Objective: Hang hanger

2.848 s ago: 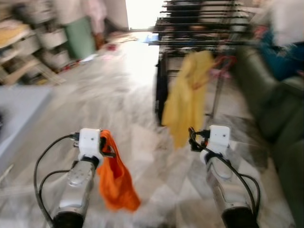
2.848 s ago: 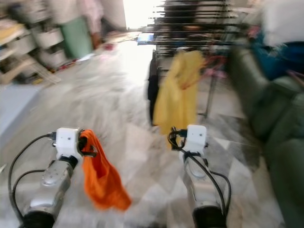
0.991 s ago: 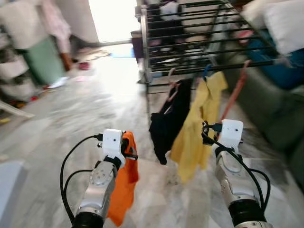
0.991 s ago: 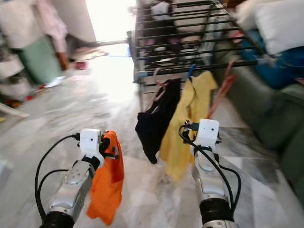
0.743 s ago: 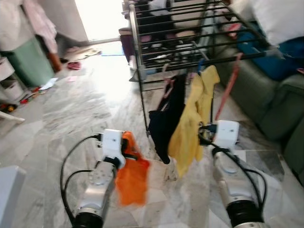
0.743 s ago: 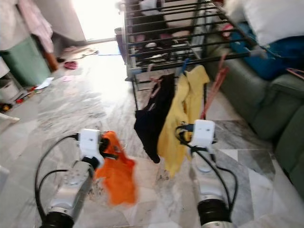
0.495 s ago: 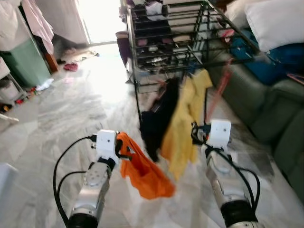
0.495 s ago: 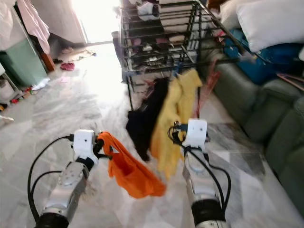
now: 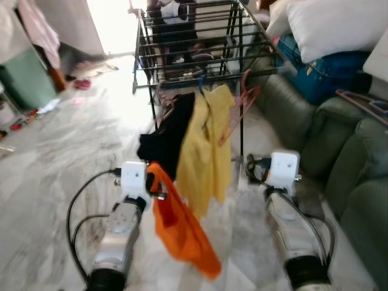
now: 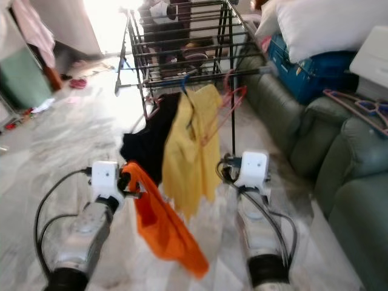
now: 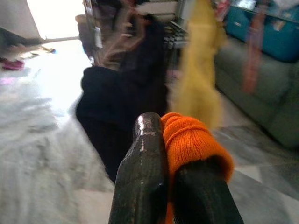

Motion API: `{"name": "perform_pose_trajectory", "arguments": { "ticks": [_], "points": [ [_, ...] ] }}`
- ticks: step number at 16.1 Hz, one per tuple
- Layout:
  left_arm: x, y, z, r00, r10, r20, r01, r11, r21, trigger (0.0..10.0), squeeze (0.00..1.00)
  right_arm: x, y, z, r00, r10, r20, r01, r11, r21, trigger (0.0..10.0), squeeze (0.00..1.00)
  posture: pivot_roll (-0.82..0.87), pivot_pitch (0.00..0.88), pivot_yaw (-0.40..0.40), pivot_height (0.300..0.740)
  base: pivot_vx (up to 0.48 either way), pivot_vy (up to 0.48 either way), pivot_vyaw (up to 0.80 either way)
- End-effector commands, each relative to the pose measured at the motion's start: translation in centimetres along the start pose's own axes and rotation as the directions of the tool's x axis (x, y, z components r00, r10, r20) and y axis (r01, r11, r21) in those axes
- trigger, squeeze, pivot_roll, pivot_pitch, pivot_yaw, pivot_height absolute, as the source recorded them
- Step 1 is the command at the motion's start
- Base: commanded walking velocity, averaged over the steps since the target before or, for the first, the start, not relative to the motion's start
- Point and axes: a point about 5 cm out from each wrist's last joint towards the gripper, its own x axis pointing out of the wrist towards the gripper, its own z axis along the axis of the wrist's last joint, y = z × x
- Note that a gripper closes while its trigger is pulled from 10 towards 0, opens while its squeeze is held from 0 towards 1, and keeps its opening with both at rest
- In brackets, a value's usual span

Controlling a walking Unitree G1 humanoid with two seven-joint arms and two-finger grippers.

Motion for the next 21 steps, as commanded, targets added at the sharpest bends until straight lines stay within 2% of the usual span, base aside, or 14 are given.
{"name": "perform_pose_trajectory", "arguments": {
  "ticks": [1, 6, 8, 21],
  "points": [
    [0.11, 0.75, 0.65, 1.0, 0.002, 0.021, -0.002, 1.0, -0.002, 10.0, 0.0, 0.17, 0.35, 0.67, 1.0, 0.014, 0.018, -0.014, 1.0, 0.002, 10.0, 0.0, -0.11, 0.0, 0.087, 0.74, 0.0, 0.0, 0.0],
    [0.04, 0.4, 0.76, 0.999, -0.031, 0.031, 0.032, 0.999, -0.019, 10.0, 0.0, 0.26, 0.37, 1.01, 0.999, 0.029, 0.032, -0.029, 1.0, -0.002, 10.0, 0.0, -0.11, 0.0, 0.09, 0.74, 0.055, 0.0, 0.29],
    [0.01, 0.29, 0.77, 0.999, -0.041, 0.034, 0.041, 0.999, -0.023, 10.0, 0.0, 0.27, 0.4, 0.96, 0.999, 0.031, 0.03, -0.031, 1.0, 0.0, 10.0, 0.0, -0.12, 0.0, 0.09, 0.74, 0.341, 0.0, 0.48],
    [-0.05, 0.34, 1.06, 0.997, -0.068, 0.037, 0.069, 0.997, -0.022, 10.0, 0.0, 0.16, 0.82, 0.83, 0.999, 0.023, 0.03, -0.024, 1.0, 0.012, 10.0, 0.0, -0.11, 0.0, 0.105, 0.74, 0.382, 0.0, 0.0]
  ]
}}
